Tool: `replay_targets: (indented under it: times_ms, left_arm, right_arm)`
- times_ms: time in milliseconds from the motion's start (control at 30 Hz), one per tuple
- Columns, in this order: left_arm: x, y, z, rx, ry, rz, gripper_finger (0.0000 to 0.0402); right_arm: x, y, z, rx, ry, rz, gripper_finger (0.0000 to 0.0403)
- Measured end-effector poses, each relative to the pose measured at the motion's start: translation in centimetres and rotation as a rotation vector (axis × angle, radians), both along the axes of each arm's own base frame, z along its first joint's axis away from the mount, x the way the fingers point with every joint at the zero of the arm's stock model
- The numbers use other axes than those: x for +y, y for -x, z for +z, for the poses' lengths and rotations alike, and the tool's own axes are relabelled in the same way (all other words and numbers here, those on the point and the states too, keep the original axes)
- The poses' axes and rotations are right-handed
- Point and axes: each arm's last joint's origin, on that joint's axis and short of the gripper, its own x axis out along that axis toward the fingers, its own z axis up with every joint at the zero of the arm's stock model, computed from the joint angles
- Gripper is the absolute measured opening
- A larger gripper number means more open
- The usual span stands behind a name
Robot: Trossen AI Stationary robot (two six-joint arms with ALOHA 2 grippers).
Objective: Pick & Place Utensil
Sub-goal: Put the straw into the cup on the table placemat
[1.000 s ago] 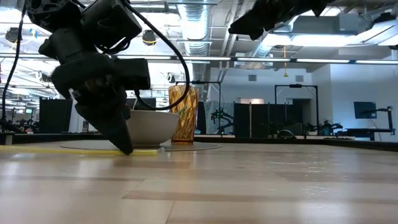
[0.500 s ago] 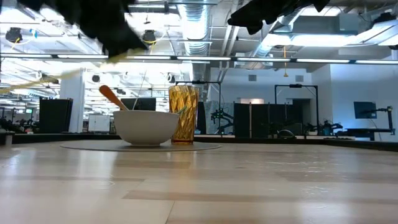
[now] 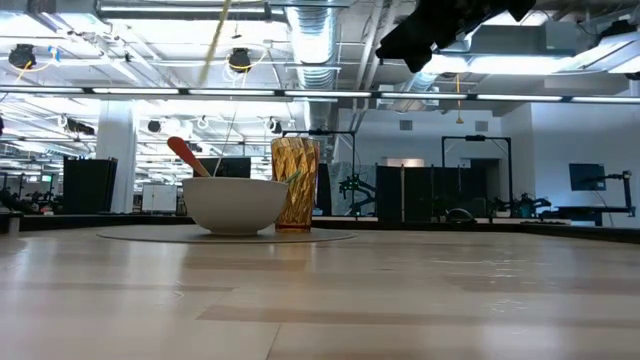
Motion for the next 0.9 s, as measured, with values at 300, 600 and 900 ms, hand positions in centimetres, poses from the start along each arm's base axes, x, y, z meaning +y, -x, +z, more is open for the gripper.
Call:
replay_targets:
  times_ms: [300,600,900]
  left_arm:
    - [7.7,-2.7,-0.6,-0.237,-0.128,-0.017,0.0004]
    - [14.6,-6.0,-5.1,-0.334,-0.081,-0.044,0.0004]
    - [16.0,-7.9,-7.5,-0.275,0.035,-0.071,0.0008]
  right_arm:
    - [0.0,0.0,0.0,-0.004,0.001,0.001,0.0109]
    - [0.0,0.0,0.0,-0.011,0.055,0.027,0.0109]
    - [0.0,0.0,0.0,-0.008,0.054,0.028,0.0109]
